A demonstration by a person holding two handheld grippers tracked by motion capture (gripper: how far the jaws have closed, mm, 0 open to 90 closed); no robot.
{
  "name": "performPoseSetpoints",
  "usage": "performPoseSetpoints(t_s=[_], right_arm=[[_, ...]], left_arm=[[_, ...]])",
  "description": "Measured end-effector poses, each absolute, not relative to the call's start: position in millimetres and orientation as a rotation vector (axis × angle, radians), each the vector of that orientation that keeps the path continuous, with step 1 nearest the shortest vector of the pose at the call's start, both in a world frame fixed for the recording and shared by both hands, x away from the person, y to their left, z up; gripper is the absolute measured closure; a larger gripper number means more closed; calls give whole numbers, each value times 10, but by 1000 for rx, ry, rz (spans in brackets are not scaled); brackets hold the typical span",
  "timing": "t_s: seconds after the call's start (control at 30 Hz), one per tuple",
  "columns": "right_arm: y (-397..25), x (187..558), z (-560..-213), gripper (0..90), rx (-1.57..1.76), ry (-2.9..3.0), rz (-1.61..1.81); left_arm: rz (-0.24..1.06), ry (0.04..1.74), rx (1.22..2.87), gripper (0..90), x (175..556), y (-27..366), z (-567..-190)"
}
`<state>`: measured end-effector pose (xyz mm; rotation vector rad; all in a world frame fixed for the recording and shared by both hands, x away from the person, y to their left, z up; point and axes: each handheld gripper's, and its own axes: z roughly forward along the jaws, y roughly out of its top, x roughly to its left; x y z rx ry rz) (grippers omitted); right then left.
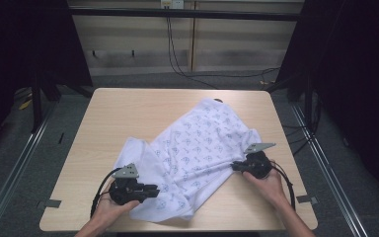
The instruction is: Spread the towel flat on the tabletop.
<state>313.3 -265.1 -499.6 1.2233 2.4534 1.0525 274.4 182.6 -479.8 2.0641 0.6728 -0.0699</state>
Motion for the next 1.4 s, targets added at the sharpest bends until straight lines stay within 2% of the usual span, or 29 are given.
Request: performPoseSetpoints(t_s=[0.13, 0.17, 0.2, 0.3, 0.37, 0.4, 0.43, 0.5, 0.53, 0.73, 0.93, 1.1, 1.27, 1.33, 1.4], right_arm=[[-2885, 3310, -4994, 819, 1314, 2351, 981], [-2910, 3324, -4989, 786, 1332, 2335, 965], [-2901, 3282, -4964, 670, 1361, 2306, 960], [-2814, 3119, -4812, 581, 1321, 2290, 1031], [-2743, 3021, -4712, 578, 1295, 2284, 1102], [-2569, 2851, -4573, 567, 1228, 2297, 1208], [-2569, 2851, -4573, 567, 1228, 2297, 1208], [-2214, 2645, -4501, 588, 1101, 2391, 1268], [-2214, 2645, -4501, 588, 1101, 2391, 1268], [-1301, 2391, -4593, 662, 865, 2631, 1344], [-546, 2253, -4820, 648, 655, 2836, 1323], [-352, 2196, -4905, 609, 615, 2870, 1311], [-218, 2136, -4989, 559, 548, 2880, 1288], [-217, 2100, -4998, 573, 520, 2854, 1283], [-222, 2054, -5012, 624, 489, 2810, 1272]], left_arm=[[19, 778, 2008, 722, 2944, 2003, -4793], [34, 798, 2009, 725, 2984, 2036, -4806], [75, 810, 2030, 732, 3010, 2045, -4823], [86, 816, 2076, 781, 3052, 2041, -4892], [77, 810, 2113, 793, 3055, 2006, -4938], [77, 813, 2127, 838, 3059, 1993, -4957], [72, 813, 2142, 858, 3064, 1985, -4973], [68, 819, 2159, 894, 3081, 1977, -5014], [54, 822, 2152, 894, 3091, 1979, -5014], [47, 818, 2155, 900, 3079, 1983, -5020], [1, 819, 2159, 900, 2961, 2031, -5008], [22, 794, 2105, 894, 2907, 2103, -4931], [88, 890, 2100, 867, 3050, 2149, -4984], [82, 913, 2103, 864, 3106, 2173, -5016], [78, 919, 2099, 865, 3131, 2191, -5022]])
